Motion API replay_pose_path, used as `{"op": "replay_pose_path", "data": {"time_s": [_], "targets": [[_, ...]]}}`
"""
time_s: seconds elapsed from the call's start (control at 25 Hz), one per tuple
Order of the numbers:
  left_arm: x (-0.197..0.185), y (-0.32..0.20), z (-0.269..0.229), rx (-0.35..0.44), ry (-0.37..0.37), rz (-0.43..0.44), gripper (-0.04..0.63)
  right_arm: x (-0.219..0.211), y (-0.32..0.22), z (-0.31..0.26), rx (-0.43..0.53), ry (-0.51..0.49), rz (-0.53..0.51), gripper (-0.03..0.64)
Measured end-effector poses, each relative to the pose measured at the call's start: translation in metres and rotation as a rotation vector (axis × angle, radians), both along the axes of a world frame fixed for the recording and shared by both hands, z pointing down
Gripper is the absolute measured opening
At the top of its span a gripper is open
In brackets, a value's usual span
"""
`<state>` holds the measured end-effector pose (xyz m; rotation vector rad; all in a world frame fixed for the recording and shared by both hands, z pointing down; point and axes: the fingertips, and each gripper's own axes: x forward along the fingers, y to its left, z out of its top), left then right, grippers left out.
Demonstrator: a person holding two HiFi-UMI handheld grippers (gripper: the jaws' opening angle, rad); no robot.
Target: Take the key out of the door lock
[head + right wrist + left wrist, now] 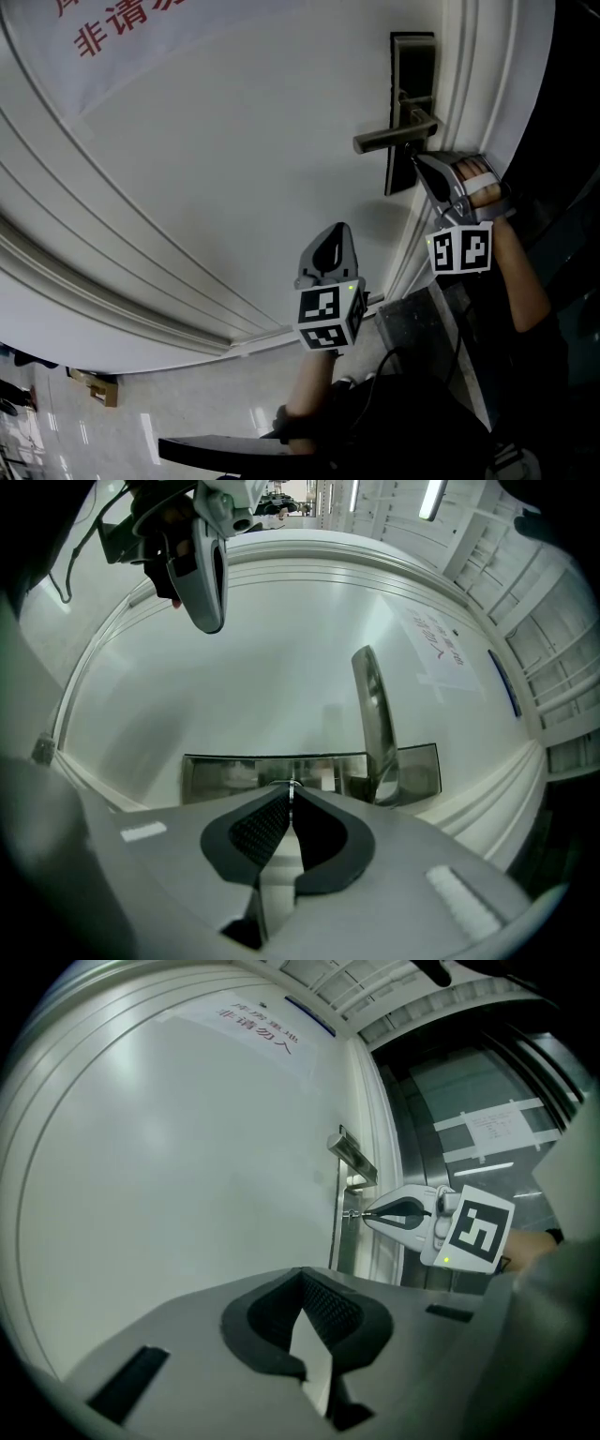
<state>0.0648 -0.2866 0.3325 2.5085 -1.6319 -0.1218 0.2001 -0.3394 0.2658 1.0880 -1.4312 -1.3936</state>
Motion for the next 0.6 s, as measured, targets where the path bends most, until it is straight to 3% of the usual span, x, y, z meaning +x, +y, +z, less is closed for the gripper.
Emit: {"op": "replay_pose_path", "data": {"time_s": [0.6], "targets": [[-0.0039,0.0009,-0.0004,0.001,0.001,-0.002,0.000,0.0001,0.0005,0.0005,0.013,0.033,0.009,0.011]]}}
